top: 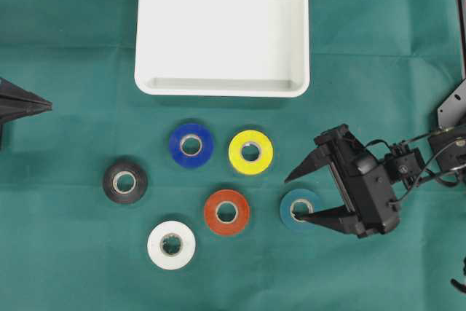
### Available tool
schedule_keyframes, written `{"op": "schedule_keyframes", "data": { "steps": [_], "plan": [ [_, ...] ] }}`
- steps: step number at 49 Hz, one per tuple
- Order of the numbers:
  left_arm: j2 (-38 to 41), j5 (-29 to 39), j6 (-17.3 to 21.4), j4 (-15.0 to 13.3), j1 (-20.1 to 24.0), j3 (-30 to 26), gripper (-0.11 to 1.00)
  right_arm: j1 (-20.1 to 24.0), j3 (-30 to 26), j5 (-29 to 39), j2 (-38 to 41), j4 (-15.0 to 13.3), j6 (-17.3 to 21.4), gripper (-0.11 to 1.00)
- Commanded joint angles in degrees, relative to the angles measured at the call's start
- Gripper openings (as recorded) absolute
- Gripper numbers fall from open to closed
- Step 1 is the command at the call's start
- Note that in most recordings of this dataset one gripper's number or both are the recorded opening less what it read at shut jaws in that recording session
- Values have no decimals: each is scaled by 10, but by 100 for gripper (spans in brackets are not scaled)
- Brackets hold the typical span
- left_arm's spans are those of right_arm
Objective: Put the tape into the white case with the right arm.
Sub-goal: 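Move the open right gripper over the teal tape roll, then lower the right gripper into the teal roll's hole and close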
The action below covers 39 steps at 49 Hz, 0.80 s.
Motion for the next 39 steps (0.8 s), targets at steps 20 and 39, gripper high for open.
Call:
{"op": "schedule_keyframes", "data": {
  "steps": [20, 39],
  "plan": [
    [4, 1, 0, -1, -1, -6, 0, 2, -49, 164, 25, 0, 47, 71],
    [4, 1, 0, -1, -1, -6, 0, 2, -68, 142, 77, 0, 49, 71]
  ]
}}
